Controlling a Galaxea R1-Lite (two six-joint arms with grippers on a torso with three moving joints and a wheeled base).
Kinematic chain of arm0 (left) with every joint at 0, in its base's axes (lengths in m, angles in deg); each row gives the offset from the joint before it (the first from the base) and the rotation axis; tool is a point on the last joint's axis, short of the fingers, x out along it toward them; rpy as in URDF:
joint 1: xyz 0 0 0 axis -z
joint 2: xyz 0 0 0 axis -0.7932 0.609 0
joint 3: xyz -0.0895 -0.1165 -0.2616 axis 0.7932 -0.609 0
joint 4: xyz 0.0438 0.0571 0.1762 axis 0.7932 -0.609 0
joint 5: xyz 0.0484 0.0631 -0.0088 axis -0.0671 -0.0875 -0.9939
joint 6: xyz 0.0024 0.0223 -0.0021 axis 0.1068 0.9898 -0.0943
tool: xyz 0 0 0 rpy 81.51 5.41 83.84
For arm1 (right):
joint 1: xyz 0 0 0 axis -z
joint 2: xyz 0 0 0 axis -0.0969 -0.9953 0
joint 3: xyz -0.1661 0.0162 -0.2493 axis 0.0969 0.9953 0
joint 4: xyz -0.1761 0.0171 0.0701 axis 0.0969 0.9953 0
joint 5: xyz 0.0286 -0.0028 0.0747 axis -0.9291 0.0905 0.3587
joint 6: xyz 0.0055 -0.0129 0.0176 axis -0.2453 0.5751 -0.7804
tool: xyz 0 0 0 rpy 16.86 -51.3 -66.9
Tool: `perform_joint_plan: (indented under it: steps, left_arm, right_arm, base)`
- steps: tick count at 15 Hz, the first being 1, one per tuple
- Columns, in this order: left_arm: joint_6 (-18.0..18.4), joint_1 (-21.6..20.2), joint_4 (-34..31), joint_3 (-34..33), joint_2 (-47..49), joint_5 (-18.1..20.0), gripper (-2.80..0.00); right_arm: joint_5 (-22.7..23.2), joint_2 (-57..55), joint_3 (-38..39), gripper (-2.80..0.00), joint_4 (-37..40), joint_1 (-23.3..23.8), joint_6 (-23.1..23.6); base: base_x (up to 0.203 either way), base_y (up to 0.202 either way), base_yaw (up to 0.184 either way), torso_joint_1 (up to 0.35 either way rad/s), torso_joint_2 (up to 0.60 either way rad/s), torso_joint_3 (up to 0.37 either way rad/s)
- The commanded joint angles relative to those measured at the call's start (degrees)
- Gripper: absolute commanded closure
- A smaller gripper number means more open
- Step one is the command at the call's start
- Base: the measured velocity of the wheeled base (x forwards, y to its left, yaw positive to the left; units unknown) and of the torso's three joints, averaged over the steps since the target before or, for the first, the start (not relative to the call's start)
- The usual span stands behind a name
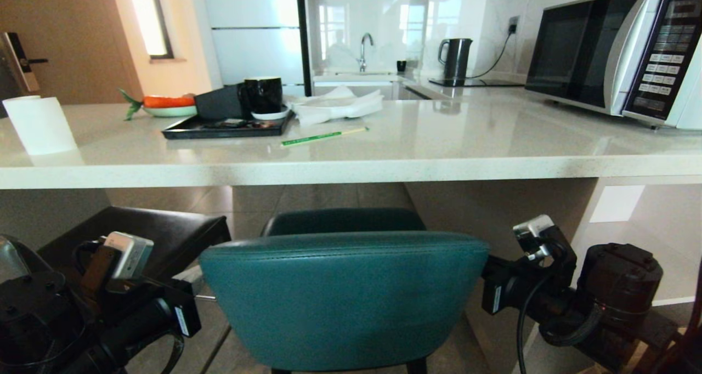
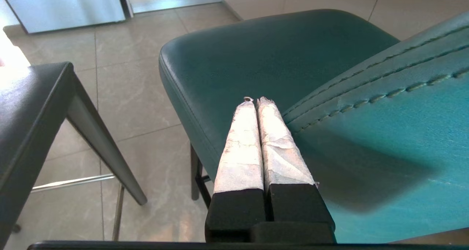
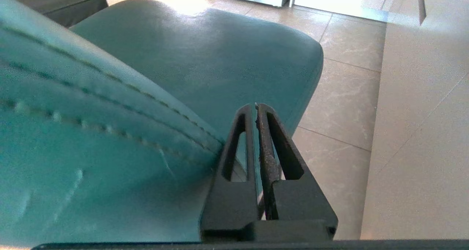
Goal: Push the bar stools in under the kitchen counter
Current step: Pull the blue chair out from under the dining table
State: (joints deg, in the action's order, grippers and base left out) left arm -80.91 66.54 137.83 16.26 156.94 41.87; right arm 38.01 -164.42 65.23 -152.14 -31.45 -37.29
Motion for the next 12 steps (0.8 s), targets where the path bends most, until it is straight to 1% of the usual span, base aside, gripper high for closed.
perform_joint_plan:
  steps: [1, 2, 3, 5, 8, 10, 12]
  left_arm:
    - [-0.09, 0.09, 0.37, -0.53, 0.07, 0.23, 0.00]
    - [-0.12, 0.09, 0.37, -0.53, 0.21, 0.23, 0.00]
    - [-0.12, 0.09, 0.37, -0.53, 0.49, 0.23, 0.00]
    - [-0.21, 0.15, 0.37, -0.53, 0.51, 0.23, 0.00]
    - [-0.21, 0.09, 0.59, -0.53, 0.25, 0.23, 0.00]
    - [-0.12, 0.18, 0.59, -0.53, 0.07, 0.23, 0.00]
    - [-0.12, 0.48, 0.59, -0.53, 0.16, 0.23, 0.00]
  right_arm:
    - [0.11, -0.83, -0.83, 0.00, -0.47, -2.41, -0.01]
    - [-0.55, -0.85, -1.12, 0.00, -0.47, -4.01, -0.15]
    - [-2.16, -0.85, -1.31, 0.00, -0.47, -5.23, -0.26]
    - [-2.74, -0.31, -0.81, 0.00, -0.47, -6.49, -0.84]
    - [-2.94, 0.43, -0.20, 0.00, -0.47, -6.81, -0.93]
    - [-4.18, 0.90, -0.11, 0.00, -0.39, -7.32, -1.01]
    - [-4.38, 0.79, -0.02, 0.00, -0.38, -7.34, -1.11]
  base:
    - [0.000, 0.000, 0.000, 0.000, 0.00, 0.000]
    - [0.000, 0.000, 0.000, 0.000, 0.00, 0.000]
    - [0.000, 0.000, 0.000, 0.000, 0.00, 0.000]
    - [0.000, 0.000, 0.000, 0.000, 0.00, 0.000]
    - [0.000, 0.000, 0.000, 0.000, 0.00, 0.000]
    - [0.000, 0.000, 0.000, 0.000, 0.00, 0.000]
    - [0.000, 0.000, 0.000, 0.000, 0.00, 0.000]
